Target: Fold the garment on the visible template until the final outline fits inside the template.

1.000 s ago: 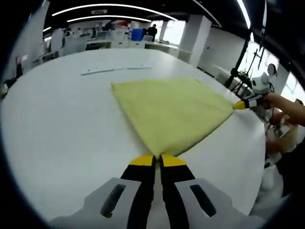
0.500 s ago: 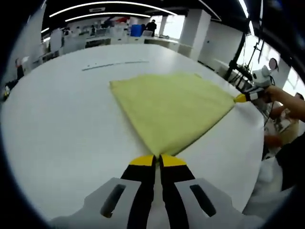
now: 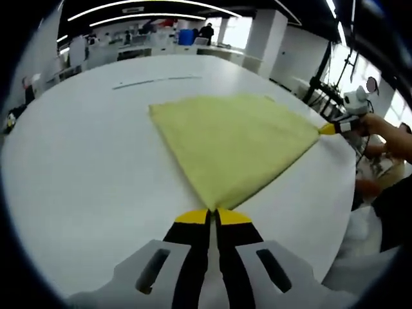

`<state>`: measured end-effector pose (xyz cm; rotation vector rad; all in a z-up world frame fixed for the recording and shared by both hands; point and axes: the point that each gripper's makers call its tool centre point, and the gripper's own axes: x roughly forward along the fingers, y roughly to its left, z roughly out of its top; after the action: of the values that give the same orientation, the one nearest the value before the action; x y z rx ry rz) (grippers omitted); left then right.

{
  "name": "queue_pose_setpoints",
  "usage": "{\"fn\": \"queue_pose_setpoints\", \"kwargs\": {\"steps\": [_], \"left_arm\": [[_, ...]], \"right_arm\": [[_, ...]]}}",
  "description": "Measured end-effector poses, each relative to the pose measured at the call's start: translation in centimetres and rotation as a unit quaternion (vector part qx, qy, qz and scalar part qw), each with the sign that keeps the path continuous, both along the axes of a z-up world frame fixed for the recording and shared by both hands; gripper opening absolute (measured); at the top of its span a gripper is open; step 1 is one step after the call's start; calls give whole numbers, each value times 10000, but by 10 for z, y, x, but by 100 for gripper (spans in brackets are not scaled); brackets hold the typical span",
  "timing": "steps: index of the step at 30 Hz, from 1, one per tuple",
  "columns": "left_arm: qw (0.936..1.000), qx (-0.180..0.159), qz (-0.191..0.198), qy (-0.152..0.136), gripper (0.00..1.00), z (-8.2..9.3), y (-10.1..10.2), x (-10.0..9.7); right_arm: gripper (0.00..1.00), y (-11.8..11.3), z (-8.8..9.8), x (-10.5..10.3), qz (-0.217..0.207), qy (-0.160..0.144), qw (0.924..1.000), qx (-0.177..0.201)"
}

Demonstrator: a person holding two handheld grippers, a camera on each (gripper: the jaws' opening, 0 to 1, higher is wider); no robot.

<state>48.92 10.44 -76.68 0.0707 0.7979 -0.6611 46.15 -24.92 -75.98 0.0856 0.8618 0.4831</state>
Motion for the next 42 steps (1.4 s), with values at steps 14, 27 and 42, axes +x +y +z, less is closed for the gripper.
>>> {"fn": "queue_pose_setpoints", "kwargs": {"steps": [14, 27, 42], "left_arm": [[10000, 93, -3, 13, 3, -1, 2, -4], [9995, -3, 215, -216, 51, 19, 8, 1], [9961, -405, -197, -754, 99, 71, -14, -23]], "right_arm": [[0, -1, -1, -3, -135, -36, 9998, -114], [63, 21, 39, 4, 73, -758, 9969, 199], [99, 55, 92, -22, 447, -1335, 9891, 427]]}}
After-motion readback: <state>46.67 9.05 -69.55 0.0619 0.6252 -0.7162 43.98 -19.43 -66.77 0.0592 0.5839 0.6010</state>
